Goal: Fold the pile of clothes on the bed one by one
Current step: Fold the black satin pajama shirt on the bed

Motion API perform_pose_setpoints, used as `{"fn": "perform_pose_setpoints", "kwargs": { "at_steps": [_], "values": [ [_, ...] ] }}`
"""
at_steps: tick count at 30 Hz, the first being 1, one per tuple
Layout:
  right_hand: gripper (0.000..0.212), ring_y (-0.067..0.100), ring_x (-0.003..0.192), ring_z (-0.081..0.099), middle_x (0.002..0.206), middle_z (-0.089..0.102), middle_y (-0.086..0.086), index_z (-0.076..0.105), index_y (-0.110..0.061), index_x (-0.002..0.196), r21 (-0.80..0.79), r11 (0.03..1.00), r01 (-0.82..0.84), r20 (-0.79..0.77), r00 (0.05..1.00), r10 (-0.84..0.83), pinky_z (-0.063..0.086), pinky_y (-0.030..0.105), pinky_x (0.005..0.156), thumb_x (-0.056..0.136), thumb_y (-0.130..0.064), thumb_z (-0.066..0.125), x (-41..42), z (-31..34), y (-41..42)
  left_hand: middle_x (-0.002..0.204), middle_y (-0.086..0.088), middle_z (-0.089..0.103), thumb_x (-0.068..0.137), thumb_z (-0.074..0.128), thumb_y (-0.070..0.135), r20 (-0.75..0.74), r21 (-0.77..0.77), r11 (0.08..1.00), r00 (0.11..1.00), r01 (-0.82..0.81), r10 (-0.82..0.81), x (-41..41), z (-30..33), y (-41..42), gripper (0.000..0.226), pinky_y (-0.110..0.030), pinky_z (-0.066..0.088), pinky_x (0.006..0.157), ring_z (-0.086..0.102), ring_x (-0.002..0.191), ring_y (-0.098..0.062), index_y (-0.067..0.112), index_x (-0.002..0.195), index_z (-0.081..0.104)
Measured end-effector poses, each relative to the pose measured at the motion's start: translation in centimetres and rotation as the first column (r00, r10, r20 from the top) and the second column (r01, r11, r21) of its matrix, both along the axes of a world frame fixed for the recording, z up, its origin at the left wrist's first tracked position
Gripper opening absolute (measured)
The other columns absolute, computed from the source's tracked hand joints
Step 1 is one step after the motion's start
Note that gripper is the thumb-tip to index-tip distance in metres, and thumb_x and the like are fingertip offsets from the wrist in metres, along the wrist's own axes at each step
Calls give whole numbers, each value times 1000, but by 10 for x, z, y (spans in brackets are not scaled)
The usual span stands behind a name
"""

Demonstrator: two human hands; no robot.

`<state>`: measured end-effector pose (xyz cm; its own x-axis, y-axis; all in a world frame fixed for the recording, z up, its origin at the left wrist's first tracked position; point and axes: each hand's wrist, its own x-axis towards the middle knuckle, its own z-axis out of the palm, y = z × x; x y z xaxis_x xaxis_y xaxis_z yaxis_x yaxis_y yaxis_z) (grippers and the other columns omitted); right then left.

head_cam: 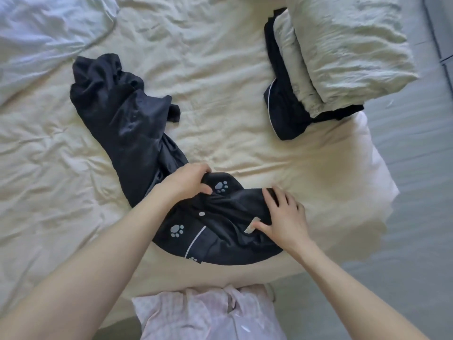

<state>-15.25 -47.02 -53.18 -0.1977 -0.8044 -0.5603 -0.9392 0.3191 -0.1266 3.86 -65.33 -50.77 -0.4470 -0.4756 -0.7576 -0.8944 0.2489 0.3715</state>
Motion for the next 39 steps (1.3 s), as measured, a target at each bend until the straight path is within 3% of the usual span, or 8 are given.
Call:
{"fn": "perform_pose_setpoints", "kwargs": {
  "at_steps": [5, 11, 17, 20, 22, 26, 34, 39],
  "values": [
    [32, 22, 122, 42, 135, 48, -1, 59, -22, 122, -132, 985, 111, 56, 993, -104, 32, 33, 92, 93, -19, 46, 5, 33, -22, 78, 0, 63, 87, 64, 35, -88, -46, 963, 962, -265, 260, 39, 75, -6, 15, -27, 40, 64, 57, 75, -14, 20, 83, 66],
    [23, 29, 97, 49, 100, 52, 11, 67, -7, 105, -462, 829, 316, 330, 929, -171, 44, 39, 79, 86, -4, 55, 17, 148, -91, 77, 2, 67, 89, 63, 22, -400, 120, 698, 610, -706, 685, 81, 195, -6, 12, -12, 43, 62, 59, 73, -9, 16, 80, 68],
    [23, 27, 92, 56, 98, 60, 7, 62, -4, 107, -670, 682, 293, 445, 894, 53, 44, 34, 78, 88, 1, 49, 37, 286, -172, 104, 9, 65, 91, 59, 29, -608, -149, 696, 620, -702, 496, 111, 309, -33, 25, -22, 46, 76, 62, 99, -12, 28, 115, 51],
    [28, 24, 95, 58, 100, 63, 7, 62, -3, 109, -734, 609, 301, 495, 851, 175, 44, 31, 84, 87, 5, 47, 51, 354, -201, 127, 22, 46, 82, 70, 37, -571, -346, 750, 761, -564, 309, 127, 368, -43, 78, -27, 41, 97, 47, 118, -7, 56, 138, 19],
    [29, 22, 94, 58, 102, 65, 9, 62, -3, 110, -793, 558, 243, 452, 849, 274, 43, 27, 85, 87, 6, 47, 60, 393, -214, 110, 29, 49, 81, 70, 40, -450, -594, 676, 876, -437, 171, 139, 398, -42, 86, -22, 39, 88, 49, 107, -7, 67, 133, 7],
    [28, 13, 90, 56, 96, 62, -5, 62, -15, 108, -806, 554, 209, 481, 776, 407, 44, 23, 80, 91, 1, 47, 81, 457, -231, 93, 13, 65, 90, 59, 36, -390, -818, 412, 913, -402, 118, 161, 438, -35, 41, -27, 44, 74, 58, 89, -13, 46, 128, 48],
    [24, 6, 90, 51, 102, 54, -5, 66, -16, 107, -880, 457, 132, 400, 725, 560, 42, 21, 86, 93, -4, 51, 122, 526, -245, 95, 0, 57, 83, 69, 21, -606, -787, 60, 788, -614, 114, 190, 508, -27, 17, -35, 48, 72, 58, 82, -22, 6, 82, 62],
    [25, 10, 96, 48, 101, 52, -9, 64, -17, 111, -893, 436, -115, 201, 763, 614, 36, 22, 82, 97, -11, 45, 140, 542, -251, 81, -5, 62, 88, 62, 11, -813, -494, 270, 549, -826, 195, 200, 527, -31, 19, -14, 45, 47, 58, 70, -18, 23, 84, 47]
  ]
}}
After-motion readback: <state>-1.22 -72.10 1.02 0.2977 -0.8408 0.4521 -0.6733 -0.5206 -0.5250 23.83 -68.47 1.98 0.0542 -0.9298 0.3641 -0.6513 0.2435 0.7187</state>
